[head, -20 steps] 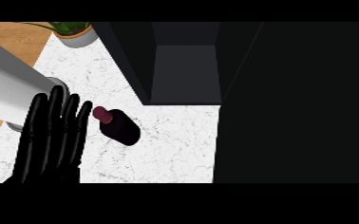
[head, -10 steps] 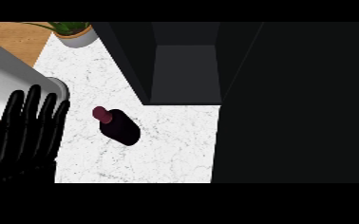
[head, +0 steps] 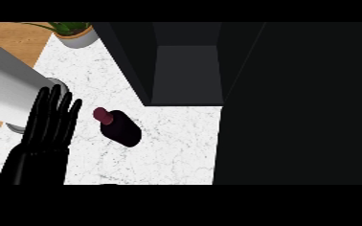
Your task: Pick up the wine, place it into the cabinet and close the cabinet
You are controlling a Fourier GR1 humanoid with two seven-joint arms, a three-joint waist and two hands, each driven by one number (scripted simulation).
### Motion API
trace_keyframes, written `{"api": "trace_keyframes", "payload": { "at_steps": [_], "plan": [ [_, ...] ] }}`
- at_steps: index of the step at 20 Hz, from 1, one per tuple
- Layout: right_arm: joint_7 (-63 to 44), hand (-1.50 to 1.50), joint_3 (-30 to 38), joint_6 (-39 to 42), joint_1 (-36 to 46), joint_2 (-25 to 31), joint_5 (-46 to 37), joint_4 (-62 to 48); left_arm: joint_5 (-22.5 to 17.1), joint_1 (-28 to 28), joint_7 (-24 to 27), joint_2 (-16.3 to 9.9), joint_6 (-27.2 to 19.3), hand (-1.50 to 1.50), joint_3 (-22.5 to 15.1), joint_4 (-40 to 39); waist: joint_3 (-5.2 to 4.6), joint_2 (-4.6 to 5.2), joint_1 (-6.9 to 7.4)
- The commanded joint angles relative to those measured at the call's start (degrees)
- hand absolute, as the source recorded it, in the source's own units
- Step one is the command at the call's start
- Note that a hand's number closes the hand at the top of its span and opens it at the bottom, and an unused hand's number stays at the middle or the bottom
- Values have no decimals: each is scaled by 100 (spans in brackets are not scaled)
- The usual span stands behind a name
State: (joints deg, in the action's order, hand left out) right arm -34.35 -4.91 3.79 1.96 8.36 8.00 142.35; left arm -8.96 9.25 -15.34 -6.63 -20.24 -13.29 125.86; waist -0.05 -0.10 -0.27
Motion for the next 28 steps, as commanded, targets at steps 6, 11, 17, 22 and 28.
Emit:
{"api": "trace_keyframes", "payload": {
  "at_steps": [6,11,17,22,28],
  "plan": [
    [-372,-150,23,8,-328,-91,496,973,-443,158,1237,283,685,-150,293,-1427,2,-1,-20],
    [-365,-150,157,-42,-58,-122,443,804,-570,0,1536,104,854,-150,891,-1823,3,3,3],
    [-649,-150,391,-40,525,8,583,492,-583,-8,1856,159,1090,-150,936,-2334,4,6,26],
    [-617,-150,378,26,178,-43,597,823,-280,-47,2640,589,1113,-150,637,-3177,5,2,-17],
    [-478,-150,222,-40,369,-203,342,558,-389,-149,2950,373,1543,-150,936,-3651,4,5,9]
  ]
}}
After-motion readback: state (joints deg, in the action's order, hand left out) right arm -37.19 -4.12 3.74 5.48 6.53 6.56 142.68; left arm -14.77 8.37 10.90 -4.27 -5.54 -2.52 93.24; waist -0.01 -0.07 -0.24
